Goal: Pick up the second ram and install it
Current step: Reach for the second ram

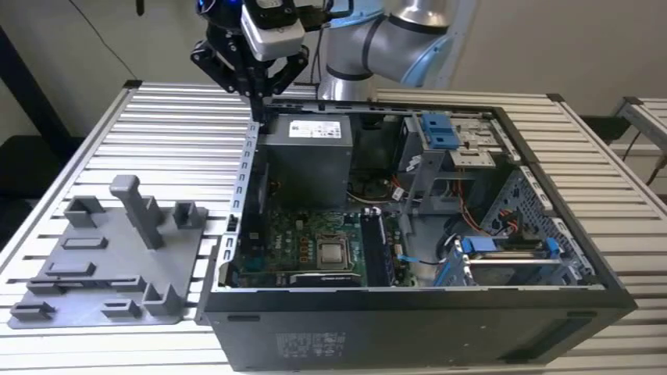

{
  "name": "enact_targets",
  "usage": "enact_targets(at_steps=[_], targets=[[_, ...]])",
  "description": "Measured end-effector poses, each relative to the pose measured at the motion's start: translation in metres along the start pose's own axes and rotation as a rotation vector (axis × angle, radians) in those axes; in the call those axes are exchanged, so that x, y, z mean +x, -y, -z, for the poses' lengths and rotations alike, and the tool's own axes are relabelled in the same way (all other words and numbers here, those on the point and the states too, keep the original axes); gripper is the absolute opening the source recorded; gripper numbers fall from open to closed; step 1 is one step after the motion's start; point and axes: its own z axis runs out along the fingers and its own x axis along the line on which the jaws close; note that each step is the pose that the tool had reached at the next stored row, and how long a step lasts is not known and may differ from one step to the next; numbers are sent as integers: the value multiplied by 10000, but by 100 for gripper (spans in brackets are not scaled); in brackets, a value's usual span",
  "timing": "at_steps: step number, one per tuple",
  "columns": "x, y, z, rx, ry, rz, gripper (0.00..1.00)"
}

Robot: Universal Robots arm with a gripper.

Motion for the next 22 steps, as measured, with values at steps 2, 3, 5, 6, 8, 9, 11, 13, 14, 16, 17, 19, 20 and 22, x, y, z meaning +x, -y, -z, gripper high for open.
enact_targets(at_steps=[2, 3, 5, 6, 8, 9, 11, 13, 14, 16, 17, 19, 20, 22], targets=[[63, 10, 2, 1, 4, 4, 11], [87, 14, 3, 1, 4, 5, 11], [126, 18, 4, 0, 4, 6, 11], [148, 21, 4, 1, 3, 5, 11], [203, 28, 6, 1, 4, 7, 11], [229, 32, 6, 1, 4, 7, 11], [285, 37, 8, 1, 3, 7, 11], [352, 44, 10, 0, 9, 8, 11], [387, 49, 11, -1, 17, 10, 11], [461, 61, 14, -2, 44, 13, 11], [496, 65, 15, -3, 56, 13, 11], [575, 76, 17, -5, 80, 15, 11], [611, 81, 18, -6, 88, 16, 11], [689, 92, 21, -7, 101, 18, 11]])
